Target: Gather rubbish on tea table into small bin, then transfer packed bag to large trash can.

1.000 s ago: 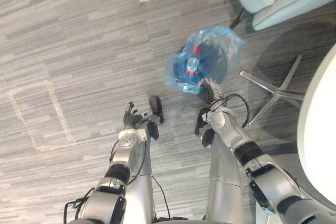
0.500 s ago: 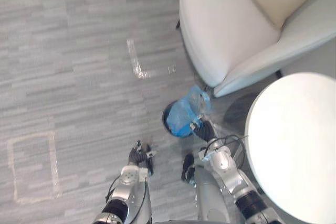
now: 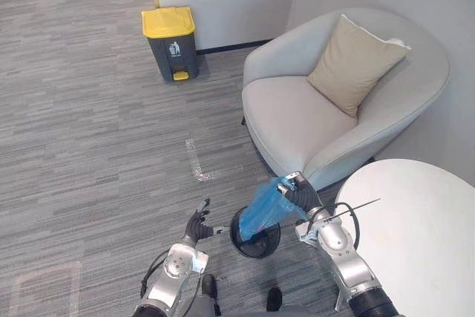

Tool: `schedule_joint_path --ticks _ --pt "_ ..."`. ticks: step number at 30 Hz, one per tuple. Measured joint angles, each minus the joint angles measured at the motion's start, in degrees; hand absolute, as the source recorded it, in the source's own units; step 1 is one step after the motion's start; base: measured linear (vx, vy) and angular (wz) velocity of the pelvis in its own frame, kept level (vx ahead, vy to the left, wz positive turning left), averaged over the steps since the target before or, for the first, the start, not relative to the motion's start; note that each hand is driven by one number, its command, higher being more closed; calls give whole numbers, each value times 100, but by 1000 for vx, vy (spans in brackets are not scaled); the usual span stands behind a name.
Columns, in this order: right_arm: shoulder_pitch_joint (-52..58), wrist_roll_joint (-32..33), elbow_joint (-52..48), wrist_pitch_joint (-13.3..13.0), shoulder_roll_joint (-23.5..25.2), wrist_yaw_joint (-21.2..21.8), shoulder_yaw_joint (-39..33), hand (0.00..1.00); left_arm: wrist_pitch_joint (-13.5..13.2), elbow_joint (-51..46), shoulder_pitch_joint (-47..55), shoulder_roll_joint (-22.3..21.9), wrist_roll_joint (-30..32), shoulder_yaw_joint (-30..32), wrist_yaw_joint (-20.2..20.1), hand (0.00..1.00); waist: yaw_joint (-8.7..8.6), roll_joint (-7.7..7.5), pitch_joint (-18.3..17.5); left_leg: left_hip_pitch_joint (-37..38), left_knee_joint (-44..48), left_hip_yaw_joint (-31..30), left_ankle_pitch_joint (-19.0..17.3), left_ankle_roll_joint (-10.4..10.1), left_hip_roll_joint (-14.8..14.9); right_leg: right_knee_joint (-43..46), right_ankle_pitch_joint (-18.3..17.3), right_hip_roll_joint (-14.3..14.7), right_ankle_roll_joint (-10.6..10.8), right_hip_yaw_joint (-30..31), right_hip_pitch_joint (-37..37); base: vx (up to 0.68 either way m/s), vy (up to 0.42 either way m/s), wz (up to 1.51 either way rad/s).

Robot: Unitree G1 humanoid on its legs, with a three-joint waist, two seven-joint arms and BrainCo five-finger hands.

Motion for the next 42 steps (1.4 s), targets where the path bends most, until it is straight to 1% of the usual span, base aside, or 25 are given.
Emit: schedule_joint_path --ticks 2,4,5,8,9,10,12,13,16,20,22,25,31,33,36,38,40,42 --pt "-15 242 -215 -2 -92 91 28 100 -23 -236 5 53 44 -131 -61 0 1 27 -18 145 -263 -36 83 -57 -11 -25 -4 1 11 57 2 -56 15 -16" --pt "-55 625 -390 -3 -211 247 121 100 -137 -452 -1 193 166 -268 -81 0 -32 59 -59 291 -566 -60 230 -72 -30 -48 11 7 42 101 -2 -32 26 -11" --pt "-106 865 -411 -2 -264 334 216 100 -178 -548 -8 285 245 -296 -89 0 -94 46 -74 290 -566 -60 242 -65 -30 -56 43 7 24 109 1 -11 37 -5" --pt "-163 1213 -410 12 -431 473 426 100 -181 -629 -120 477 459 -508 -88 0 -110 24 -132 292 -567 -53 281 -10 -31 -82 70 12 23 137 6 10 21 -4" --pt "-268 1498 -410 36 -529 560 574 100 -188 -636 -232 544 632 -619 -78 0 -122 26 -137 291 -567 -47 297 9 -31 -101 114 19 19 147 16 15 7 -3" --pt "-311 1598 -410 43 -563 585 625 100 -189 -640 -274 568 696 -656 -70 0 -125 28 -138 290 -567 -45 300 10 -29 -123 138 24 22 151 25 25 2 -7" --pt "-570 2019 -410 72 -627 738 836 100 -212 -687 -527 636 1055 -809 -53 0 -141 27 -140 290 -567 -37 309 11 -16 -259 225 57 9 168 110 24 -2 -6" --pt "-605 2081 -410 72 -627 761 860 100 -213 -695 -570 639 1140 -828 -45 0 -143 27 -140 290 -568 -36 311 10 -14 -259 228 60 6 170 109 0 0 0" --pt "-809 2441 -411 79 -665 898 1040 100 -230 -753 -787 693 1703 -939 44 0 -162 24 -165 296 -569 -26 321 -1 5 -260 236 82 -8 193 103 5 0 -3" --pt "-899 2523 -410 130 -809 982 1234 100 -230 -756 -810 726 1988 -936 106 0 -190 24 -225 305 -588 -6 322 -2 16 -264 243 96 -19 224 97 7 2 -5" --pt "-921 2657 -410 194 -810 1014 1251 100 -236 -756 -925 815 2129 -1013 103 0 -193 22 -227 315 -598 -4 332 -13 28 -264 253 108 -32 233 101 0 0 0" --pt "-974 2716 -411 199 -808 1036 1395 100 -238 -756 -978 843 2248 -1069 91 0 -207 15 -235 335 -598 -2 342 -13 37 -263 258 117 -40 241 117 0 0 0" --pt "-1208 2883 -419 242 -759 1064 1462 100 -271 -592 -1011 851 2451 -1155 7 0 -208 -7 -254 335 -600 -3 380 -30 61 -265 284 146 -58 252 113 0 0 0" --pt "-1215 2970 -422 244 -749 1063 1470 100 -374 -478 -1020 848 2443 -1155 -3 0 -203 -30 -276 336 -600 -8 387 -35 72 -267 287 157 -63 250 114 0 0 0" --pt "-1298 3107 -618 295 -629 1062 1630 100 -409 -89 -1017 847 2454 -1304 5 0 -201 -63 -325 336 -600 -7 397 -49 93 -274 296 179 -77 253 110 0 0 0" --pt "-1307 3107 -650 310 -551 1024 1722 100 -587 11 -999 782 2493 -1345 95 0 -178 -91 -345 336 -601 -12 402 -57 107 -292 300 191 -82 251 100 0 0 0" --pt "-1368 3105 -650 326 -557 981 1819 100 -655 135 -991 759 2570 -1335 134 0 -154 -93 -347 336 -601 -14 407 -65 116 -299 306 197 -83 251 99 0 0 0" --pt "-1396 3107 -649 360 -554 931 1828 100 -659 254 -988 750 2574 -1295 229 0 -120 -93 -347 335 -601 -19 411 -71 128 -298 305 204 -81 250 98 0 0 0"
